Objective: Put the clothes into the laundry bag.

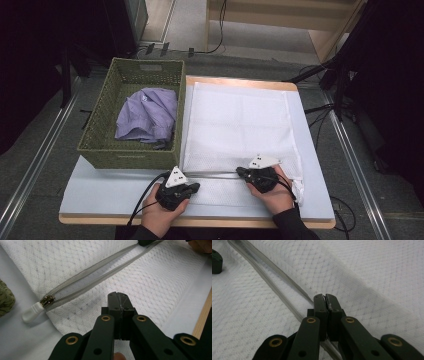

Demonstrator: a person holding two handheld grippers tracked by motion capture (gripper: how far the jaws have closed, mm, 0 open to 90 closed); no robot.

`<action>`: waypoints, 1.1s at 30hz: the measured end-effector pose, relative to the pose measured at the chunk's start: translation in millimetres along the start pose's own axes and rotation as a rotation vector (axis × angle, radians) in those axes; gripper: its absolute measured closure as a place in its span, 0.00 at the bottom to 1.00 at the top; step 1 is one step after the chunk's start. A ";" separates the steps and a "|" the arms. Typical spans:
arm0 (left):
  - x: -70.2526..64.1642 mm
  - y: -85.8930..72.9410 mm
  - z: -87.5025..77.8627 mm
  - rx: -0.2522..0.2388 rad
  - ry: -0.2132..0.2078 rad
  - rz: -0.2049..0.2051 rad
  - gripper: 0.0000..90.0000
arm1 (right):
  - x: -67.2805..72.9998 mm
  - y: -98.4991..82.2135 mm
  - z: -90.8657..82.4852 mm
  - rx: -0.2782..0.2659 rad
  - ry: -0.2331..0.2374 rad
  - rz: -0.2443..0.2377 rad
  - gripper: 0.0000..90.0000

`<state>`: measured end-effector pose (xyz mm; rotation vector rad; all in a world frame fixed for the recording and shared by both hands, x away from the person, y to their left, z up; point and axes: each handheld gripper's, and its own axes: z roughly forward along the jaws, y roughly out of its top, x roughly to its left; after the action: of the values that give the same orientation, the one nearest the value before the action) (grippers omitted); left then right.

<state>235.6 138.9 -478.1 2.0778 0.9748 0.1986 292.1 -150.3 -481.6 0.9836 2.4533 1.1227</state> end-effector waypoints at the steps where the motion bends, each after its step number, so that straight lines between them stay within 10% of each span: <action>1: 0.0 0.0 0.0 0.000 0.001 -0.001 1.00 | -0.1 1.6 -0.1 0.007 -0.002 -0.004 1.00; 6: 0.0 0.0 0.1 0.000 0.001 -0.002 1.00 | -11.7 12.8 -15.0 -0.164 0.008 0.127 1.00; 14: 0.0 -0.2 0.3 -0.002 -0.001 -0.003 1.00 | -17.9 0.6 4.0 -0.044 0.022 0.089 0.94; 29: 0.1 0.1 0.4 0.000 -0.001 -0.001 1.00 | -19.4 -13.6 -8.0 -0.019 -0.051 0.025 0.40; 33: -0.3 0.2 0.3 0.004 0.004 0.001 1.00 | -15.2 -9.0 -3.1 -0.014 -0.055 0.027 0.48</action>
<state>235.7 138.4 -478.1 2.0820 0.9773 0.2017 297.5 -166.7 -486.9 1.0330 2.3927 1.1048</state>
